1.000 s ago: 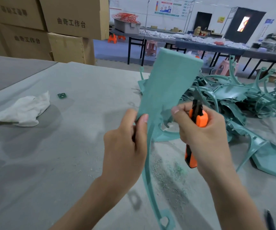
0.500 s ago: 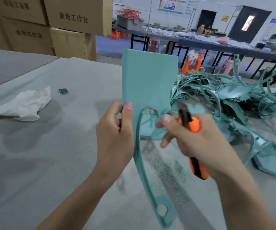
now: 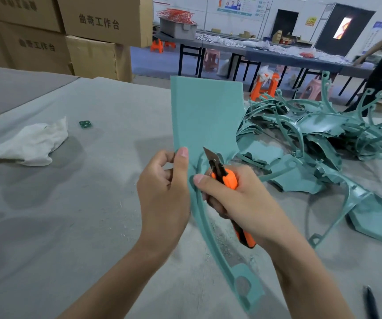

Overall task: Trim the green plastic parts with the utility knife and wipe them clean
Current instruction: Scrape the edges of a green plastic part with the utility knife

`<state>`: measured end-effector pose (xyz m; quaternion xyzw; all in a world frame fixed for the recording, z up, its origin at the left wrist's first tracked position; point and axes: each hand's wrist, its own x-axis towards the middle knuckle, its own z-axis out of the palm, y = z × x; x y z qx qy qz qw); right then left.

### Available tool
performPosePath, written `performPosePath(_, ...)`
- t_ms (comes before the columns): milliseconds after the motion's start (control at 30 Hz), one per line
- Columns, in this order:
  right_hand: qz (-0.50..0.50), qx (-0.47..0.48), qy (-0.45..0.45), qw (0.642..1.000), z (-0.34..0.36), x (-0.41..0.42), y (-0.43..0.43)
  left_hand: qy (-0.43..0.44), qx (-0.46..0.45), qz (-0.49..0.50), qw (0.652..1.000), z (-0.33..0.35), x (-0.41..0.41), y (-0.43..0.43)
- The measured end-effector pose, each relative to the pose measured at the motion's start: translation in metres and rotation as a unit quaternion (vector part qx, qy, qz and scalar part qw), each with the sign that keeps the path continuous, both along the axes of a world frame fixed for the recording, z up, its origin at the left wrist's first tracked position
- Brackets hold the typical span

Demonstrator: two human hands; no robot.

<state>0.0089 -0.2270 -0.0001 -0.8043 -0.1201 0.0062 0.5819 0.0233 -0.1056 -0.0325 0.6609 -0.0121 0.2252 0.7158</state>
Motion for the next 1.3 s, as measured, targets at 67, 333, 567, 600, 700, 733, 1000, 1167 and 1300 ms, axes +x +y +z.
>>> performPosePath(67,0.019,0.039,-0.009,0.999,0.001,0.001,-0.005,-0.020,0.024,0.031,0.999,0.003,0.002,0.003)
performPosePath(333,0.012,-0.103,-0.173,0.980,0.002,0.002,-0.012,0.027,-0.106,0.027,0.994,0.011,0.017,0.015)
performPosePath(567,0.074,-0.136,-0.223,0.963,-0.004,-0.007,0.010,0.049,-0.202,0.049,0.977,0.012,0.020,0.016)
performPosePath(600,0.083,-0.126,-0.218,0.964,-0.005,-0.008,0.011,0.047,-0.208,0.051,0.976,0.012,0.021,0.017)
performPosePath(700,0.098,-0.107,-0.213,0.966,-0.003,-0.012,0.014,0.044,-0.203,0.060,0.976,0.012,0.020,0.019)
performPosePath(733,0.101,-0.104,-0.213,0.966,-0.002,-0.013,0.015,0.044,-0.203,0.061,0.976,0.012,0.020,0.020)
performPosePath(1000,0.106,-0.102,-0.222,0.964,-0.002,-0.017,0.020,0.043,-0.259,0.087,0.961,0.017,0.017,0.020)
performPosePath(1167,0.088,-0.169,-0.228,0.955,-0.002,-0.019,0.020,0.038,-0.252,0.098,0.962,0.019,0.017,0.019)
performPosePath(1300,0.091,-0.160,-0.234,0.955,0.004,-0.022,0.017,0.037,-0.217,0.111,0.969,0.017,0.017,0.019)
